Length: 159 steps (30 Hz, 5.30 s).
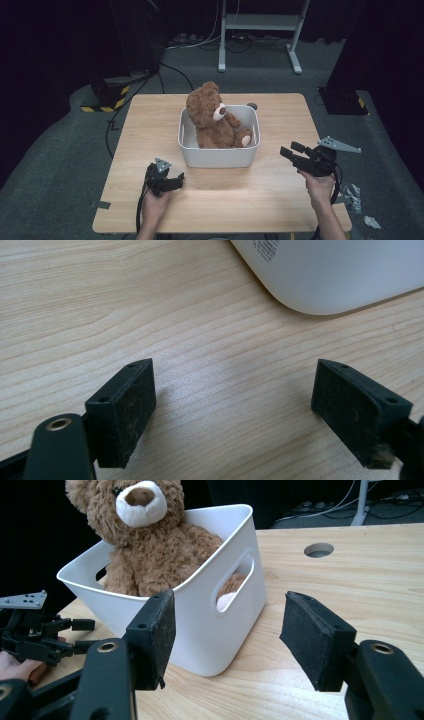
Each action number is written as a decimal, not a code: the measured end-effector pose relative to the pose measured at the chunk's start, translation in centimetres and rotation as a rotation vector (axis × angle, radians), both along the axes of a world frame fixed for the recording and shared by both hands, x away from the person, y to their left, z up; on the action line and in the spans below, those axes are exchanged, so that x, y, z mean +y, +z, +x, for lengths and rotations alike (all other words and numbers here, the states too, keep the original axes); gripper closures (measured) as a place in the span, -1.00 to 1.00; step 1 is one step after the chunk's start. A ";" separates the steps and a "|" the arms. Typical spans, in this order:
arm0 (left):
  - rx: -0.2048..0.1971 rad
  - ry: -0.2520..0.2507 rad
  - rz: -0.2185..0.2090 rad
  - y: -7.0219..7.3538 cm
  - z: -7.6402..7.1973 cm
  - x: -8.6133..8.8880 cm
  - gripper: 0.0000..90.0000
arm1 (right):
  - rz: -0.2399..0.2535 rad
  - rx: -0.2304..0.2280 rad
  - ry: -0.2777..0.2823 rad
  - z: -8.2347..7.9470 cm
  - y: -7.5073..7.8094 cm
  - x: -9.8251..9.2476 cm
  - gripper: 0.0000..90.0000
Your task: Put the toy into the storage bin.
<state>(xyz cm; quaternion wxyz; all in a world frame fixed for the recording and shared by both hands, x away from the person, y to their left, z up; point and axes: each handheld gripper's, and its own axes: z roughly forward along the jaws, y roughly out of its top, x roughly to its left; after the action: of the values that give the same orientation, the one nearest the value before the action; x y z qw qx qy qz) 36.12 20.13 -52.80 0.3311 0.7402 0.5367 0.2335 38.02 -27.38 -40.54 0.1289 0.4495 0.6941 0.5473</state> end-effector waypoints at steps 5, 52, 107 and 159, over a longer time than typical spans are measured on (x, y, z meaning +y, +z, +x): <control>0.000 0.001 0.000 0.0 0.0 0.0 -0.60 | -0.002 0.001 0.001 -0.2 -0.3 0.0 -0.15; 0.000 0.000 -0.001 0.0 0.0 0.0 -0.60 | 0.031 0.043 -0.015 -0.8 -4.5 0.8 -0.21; 0.001 0.000 0.001 0.0 0.0 0.0 -0.60 | -0.095 0.132 -0.088 1.5 -7.7 1.5 -0.21; 0.000 0.000 0.001 0.0 0.0 0.0 -0.60 | -0.360 0.167 -0.156 3.1 -10.7 2.6 -0.20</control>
<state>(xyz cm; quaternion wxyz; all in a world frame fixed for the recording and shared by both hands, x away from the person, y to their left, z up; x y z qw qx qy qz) 36.12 20.14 -52.80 0.3308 0.7403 0.5366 0.2335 41.08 -24.75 -51.21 0.1913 0.5152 0.7520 0.3639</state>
